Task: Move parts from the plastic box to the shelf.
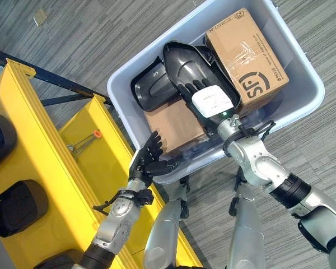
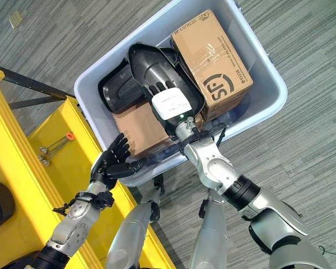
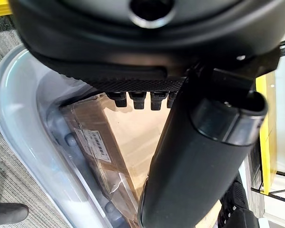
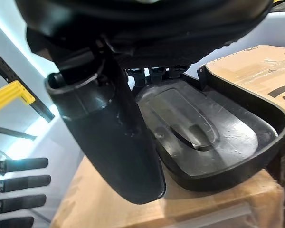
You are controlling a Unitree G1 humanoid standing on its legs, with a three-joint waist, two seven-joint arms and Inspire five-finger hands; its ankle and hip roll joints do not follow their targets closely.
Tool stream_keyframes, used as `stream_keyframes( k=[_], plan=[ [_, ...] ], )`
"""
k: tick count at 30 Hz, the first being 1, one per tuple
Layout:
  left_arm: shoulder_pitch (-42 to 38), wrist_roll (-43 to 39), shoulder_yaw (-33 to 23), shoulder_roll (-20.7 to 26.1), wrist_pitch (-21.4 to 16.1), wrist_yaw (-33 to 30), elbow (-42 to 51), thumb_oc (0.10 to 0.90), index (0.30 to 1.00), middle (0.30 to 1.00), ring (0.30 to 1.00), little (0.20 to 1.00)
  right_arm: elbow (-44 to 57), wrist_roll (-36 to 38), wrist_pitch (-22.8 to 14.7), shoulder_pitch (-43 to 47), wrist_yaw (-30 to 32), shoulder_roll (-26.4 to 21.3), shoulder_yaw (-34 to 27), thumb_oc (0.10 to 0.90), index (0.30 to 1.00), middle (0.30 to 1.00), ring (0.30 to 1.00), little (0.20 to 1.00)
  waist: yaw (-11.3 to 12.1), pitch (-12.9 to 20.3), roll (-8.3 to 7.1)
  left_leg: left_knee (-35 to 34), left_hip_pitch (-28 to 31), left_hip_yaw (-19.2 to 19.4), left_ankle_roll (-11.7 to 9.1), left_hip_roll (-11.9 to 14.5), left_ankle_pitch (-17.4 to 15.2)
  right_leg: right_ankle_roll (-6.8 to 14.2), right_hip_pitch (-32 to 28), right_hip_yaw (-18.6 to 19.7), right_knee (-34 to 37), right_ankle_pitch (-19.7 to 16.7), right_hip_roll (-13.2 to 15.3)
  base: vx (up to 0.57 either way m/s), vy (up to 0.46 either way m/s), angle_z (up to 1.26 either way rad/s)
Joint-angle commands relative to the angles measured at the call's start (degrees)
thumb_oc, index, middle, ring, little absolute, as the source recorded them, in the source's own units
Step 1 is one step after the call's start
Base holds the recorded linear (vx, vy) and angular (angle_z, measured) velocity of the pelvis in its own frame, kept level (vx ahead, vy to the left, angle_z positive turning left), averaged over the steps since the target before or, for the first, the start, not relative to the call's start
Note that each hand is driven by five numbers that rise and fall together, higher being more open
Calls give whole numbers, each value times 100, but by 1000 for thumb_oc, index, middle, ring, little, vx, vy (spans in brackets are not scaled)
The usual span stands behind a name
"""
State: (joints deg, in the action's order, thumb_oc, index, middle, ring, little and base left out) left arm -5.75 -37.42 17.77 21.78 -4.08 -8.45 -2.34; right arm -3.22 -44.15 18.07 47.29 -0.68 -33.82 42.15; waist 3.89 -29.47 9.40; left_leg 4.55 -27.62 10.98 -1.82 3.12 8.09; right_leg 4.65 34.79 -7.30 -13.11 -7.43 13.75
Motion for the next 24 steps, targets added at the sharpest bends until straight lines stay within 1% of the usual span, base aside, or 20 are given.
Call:
stream_keyframes(
  k=[1,5,9,10,11,13,15,19,20,24],
  plan=[
    [-92,143,-31,297,-402,42,581,900,1000,1000,1000,1000,493,120,-207,828,563,287,-108,900,1000,1000,1000,1000,64,-32,304,20,-66,-155,-35,-285,-481,-175,-35,-440,-862,1397,-431,0,0,0],
    [-109,138,14,258,-363,-2,631,900,1000,1000,1000,1000,457,-19,-110,809,594,385,-147,900,1000,1000,1000,1000,47,-32,341,28,-44,-141,-38,-289,-491,-185,-33,-420,-887,1415,-423,0,0,0],
    [-106,122,47,226,-407,30,574,900,1000,1000,1000,1000,311,-248,-12,816,716,429,-158,900,1000,1000,1000,1000,45,-32,380,20,-15,-137,-39,-299,-494,-195,-56,-412,-875,1424,-411,0,0,0],
    [-112,121,64,214,-437,24,541,900,1000,1000,1000,1000,284,-220,72,824,732,420,-162,900,1000,1000,1000,1000,40,-32,377,18,-9,-139,-37,-296,-497,-196,-56,-407,-874,1422,-414,0,0,0],
    [-108,127,67,211,-435,46,544,900,1000,1000,1000,1000,312,-163,248,814,773,394,-199,900,1000,1000,1000,1000,29,-32,371,5,7,-138,-40,-287,-498,-190,-64,-401,-863,1419,-413,0,0,0],
    [-93,123,64,216,-445,73,536,900,1000,1000,1000,1000,311,-57,251,796,803,353,-277,900,1000,1000,1000,1000,13,-32,360,4,27,-135,-43,-282,-499,-192,-85,-394,-851,1414,-417,0,0,0],
    [-83,159,57,194,-437,24,570,900,1000,1000,1000,1000,418,-19,341,722,810,271,-383,900,1000,1000,1000,1000,-25,-32,338,-1,36,-121,-48,-271,-501,-182,-91,-373,-829,1406,-428,0,0,0],
    [-60,164,35,208,-432,-45,586,900,1000,1000,1000,1000,553,-80,332,632,795,113,-544,900,1000,1000,1000,1000,-72,-32,308,-10,33,-121,-53,-253,-498,-173,-79,-346,-829,1402,-449,1,4,-4],
    [-31,164,-3,216,-443,-36,573,900,1000,1000,1000,1000,659,-31,325,564,865,-38,-637,900,1000,1000,1000,1000,-113,-32,286,-29,36,-104,-53,-235,-483,-166,-77,-323,-800,1382,-462,0,0,0],
    [-4,140,-40,222,-425,-72,626,900,1000,1000,1000,1000,793,226,229,486,1051,-163,-802,900,1000,1000,1000,1000,-161,-32,266,-67,80,-78,-62,-209,-472,-159,-114,-294,-752,1373,-469,-2,11,-4]
  ],
)
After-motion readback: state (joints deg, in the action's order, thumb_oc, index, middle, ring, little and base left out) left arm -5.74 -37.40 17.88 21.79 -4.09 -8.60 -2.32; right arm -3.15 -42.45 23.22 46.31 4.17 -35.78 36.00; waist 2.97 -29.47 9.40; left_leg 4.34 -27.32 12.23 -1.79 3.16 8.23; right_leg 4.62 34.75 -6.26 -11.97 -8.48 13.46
